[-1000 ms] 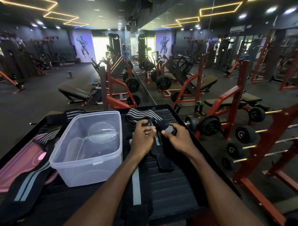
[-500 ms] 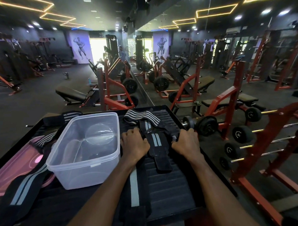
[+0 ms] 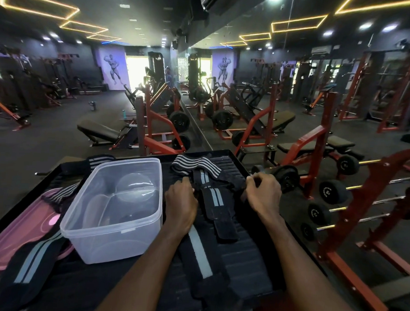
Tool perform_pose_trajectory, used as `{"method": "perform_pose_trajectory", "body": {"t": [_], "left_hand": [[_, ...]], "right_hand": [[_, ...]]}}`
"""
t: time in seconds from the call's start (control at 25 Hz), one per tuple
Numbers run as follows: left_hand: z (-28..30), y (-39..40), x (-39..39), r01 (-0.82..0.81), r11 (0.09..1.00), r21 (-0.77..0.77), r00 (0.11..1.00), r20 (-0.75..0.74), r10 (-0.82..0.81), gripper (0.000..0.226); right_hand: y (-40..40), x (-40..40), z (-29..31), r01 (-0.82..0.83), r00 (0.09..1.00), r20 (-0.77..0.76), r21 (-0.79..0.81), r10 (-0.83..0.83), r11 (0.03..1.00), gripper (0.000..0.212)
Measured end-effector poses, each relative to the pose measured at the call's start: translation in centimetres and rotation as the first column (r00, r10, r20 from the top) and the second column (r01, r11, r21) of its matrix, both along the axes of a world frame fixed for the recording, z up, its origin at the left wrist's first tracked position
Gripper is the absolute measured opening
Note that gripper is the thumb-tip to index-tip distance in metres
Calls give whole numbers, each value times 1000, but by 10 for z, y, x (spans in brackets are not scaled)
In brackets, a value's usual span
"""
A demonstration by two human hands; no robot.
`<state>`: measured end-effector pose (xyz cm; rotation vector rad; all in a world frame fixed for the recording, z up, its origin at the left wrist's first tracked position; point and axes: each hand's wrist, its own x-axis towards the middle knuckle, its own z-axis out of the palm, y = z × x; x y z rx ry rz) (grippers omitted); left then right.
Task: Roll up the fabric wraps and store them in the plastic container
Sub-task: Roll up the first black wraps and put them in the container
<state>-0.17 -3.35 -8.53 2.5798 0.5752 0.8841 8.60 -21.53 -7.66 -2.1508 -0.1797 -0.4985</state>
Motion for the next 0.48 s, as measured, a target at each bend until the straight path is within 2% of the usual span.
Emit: {"method": "perform_pose_trajectory", "body": {"t": [0.08, 0.12, 0.24, 0.36, 0.48], "left_hand": [[3, 1, 1, 16, 1000, -2, 995, 100, -15, 8], [6, -1, 1, 20, 1000, 2, 988, 154, -20, 8], [16, -8, -2, 63, 996, 57, 944, 321, -78, 11], [25, -21, -6, 164, 976, 143, 856, 471, -212, 20], [28, -33, -8, 319, 927, 196, 769, 518, -374, 22]], "right_hand": [[9, -4, 2, -183, 979, -42, 278, 202, 943, 13], [16, -6, 2, -279, 944, -67, 363, 324, 889, 16], [33, -25, 8, -474, 773, -181, 472, 608, 743, 14], [42, -37, 16, -467, 605, -316, 602, 731, 648, 24], [43, -35, 24, -311, 503, -333, 791, 798, 526, 36]]}}
